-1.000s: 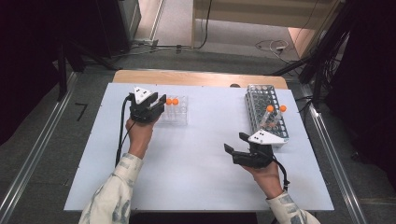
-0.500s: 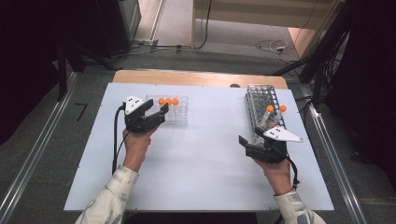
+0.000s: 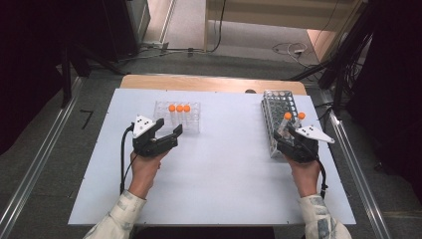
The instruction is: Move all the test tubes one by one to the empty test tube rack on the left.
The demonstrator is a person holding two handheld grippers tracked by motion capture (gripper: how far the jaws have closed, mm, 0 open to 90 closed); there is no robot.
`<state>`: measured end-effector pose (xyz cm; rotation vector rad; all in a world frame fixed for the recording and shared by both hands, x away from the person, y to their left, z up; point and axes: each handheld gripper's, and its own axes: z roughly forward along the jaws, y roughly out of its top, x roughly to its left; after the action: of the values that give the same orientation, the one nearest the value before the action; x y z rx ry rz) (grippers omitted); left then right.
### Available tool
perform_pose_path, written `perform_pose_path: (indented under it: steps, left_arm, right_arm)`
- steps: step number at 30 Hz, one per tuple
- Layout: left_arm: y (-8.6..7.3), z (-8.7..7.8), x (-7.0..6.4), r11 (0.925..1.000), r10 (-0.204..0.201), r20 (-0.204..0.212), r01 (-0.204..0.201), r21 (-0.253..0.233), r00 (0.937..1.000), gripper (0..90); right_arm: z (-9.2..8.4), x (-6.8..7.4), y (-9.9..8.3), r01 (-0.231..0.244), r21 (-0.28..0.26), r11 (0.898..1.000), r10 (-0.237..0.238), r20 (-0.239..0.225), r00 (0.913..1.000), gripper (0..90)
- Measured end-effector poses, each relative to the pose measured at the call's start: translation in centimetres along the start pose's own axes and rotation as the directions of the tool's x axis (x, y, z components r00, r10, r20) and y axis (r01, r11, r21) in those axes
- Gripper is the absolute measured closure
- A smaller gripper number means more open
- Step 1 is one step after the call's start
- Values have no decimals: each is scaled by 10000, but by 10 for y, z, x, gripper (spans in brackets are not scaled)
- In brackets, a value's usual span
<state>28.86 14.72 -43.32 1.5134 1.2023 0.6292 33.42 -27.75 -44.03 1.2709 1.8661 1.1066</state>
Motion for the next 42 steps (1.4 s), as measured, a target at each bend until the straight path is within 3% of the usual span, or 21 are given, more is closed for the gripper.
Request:
perform_pose_path:
  steps: [3, 12, 28, 35, 42]
  left_arm:
    - [-2, -3, -1, 10000, 44, 72, -44, 17, 10000, 285]
    - [-2, -6, -1, 10000, 6, 119, -6, 8, 9999, 286]
    - [-5, -4, -5, 9999, 64, 220, -66, 117, 9997, 288]
    - [-5, -5, -4, 9999, 37, 225, -39, 98, 9997, 287]
    - [-5, -8, -6, 9999, 90, 289, -94, 125, 9995, 283]
  right_arm:
    - [12, -7, 1, -375, 224, 9990, 367, 353, 9987, 467]
    - [31, -12, 8, -595, 595, 9965, 539, 903, 9945, 566]
    - [45, -16, 16, -812, 988, 9918, 657, 1511, 9863, 715]
    - [39, -16, 19, -792, 613, 9950, 689, 1542, 9856, 724]
    - [22, -11, 29, -511, -36, 9987, 510, 1606, 9857, 725]
